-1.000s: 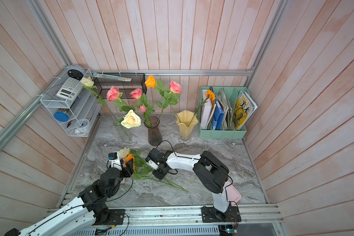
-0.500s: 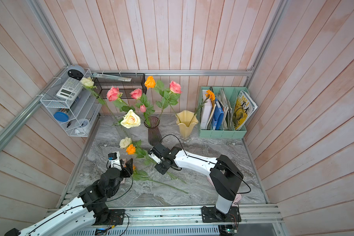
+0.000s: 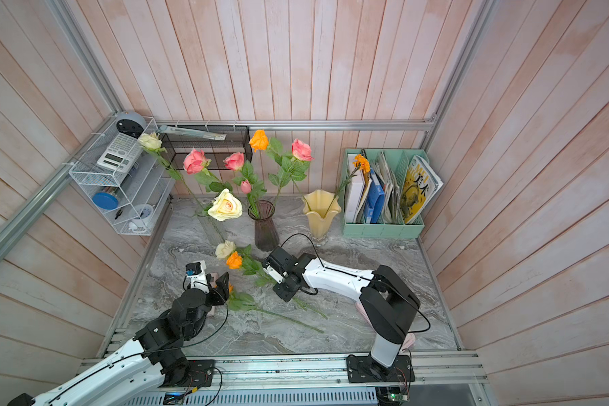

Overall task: Arrange the flowers in different vases according to their colors
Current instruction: Adjust the flower at the center of the board.

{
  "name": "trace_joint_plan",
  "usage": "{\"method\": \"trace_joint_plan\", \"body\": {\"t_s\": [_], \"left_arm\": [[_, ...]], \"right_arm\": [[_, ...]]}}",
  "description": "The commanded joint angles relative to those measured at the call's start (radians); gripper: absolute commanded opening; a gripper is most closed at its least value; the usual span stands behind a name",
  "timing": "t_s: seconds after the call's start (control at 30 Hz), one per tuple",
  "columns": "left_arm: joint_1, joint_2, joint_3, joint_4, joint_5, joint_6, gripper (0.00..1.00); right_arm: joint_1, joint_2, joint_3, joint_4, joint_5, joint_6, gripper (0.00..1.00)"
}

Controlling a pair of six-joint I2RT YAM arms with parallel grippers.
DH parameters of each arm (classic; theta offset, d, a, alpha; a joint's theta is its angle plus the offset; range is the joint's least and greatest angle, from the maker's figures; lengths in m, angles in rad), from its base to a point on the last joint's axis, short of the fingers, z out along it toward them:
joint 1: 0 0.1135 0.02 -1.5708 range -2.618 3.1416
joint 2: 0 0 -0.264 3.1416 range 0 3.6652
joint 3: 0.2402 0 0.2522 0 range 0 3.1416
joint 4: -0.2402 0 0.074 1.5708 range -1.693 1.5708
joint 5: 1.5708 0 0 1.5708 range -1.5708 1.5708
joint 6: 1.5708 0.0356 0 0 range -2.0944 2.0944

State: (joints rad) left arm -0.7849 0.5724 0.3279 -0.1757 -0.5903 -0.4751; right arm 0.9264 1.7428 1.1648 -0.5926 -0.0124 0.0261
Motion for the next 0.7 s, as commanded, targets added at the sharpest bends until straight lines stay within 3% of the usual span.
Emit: {"method": "trace_joint_plan", "body": {"t_s": [0.0,0.13,0.23,0.3,0.4,0.67], "left_arm": [[-0.004,-0.001,-0.004,0.014,0.012,0.008,0.67],[-0.003,0.007,-0.001,0.017,0.015,0.013,0.67],[-0.003,0.014,-0.001,0.019,0.019,0.015,0.67],[-0.003,0.018,-0.002,0.024,0.024,0.016,0.67],[-0.002,0.019,-0.006,0.033,0.024,0.016,0.67],[-0.004,0.007,-0.010,0.023,0.027,0.014,0.67]], "right_arm": [[-0.032,0.014,-0.015,0.016,-0.014,0.018,0.04],[-0.046,-0.001,-0.025,0.003,0.000,0.024,0.26],[-0.052,-0.032,-0.047,-0.005,0.011,0.029,0.31],[-0.060,-0.050,-0.064,-0.009,0.011,0.033,0.31],[-0.068,-0.062,-0.081,-0.009,0.011,0.037,0.15],[-0.073,-0.032,-0.066,-0.041,-0.007,0.012,0.26]]}}
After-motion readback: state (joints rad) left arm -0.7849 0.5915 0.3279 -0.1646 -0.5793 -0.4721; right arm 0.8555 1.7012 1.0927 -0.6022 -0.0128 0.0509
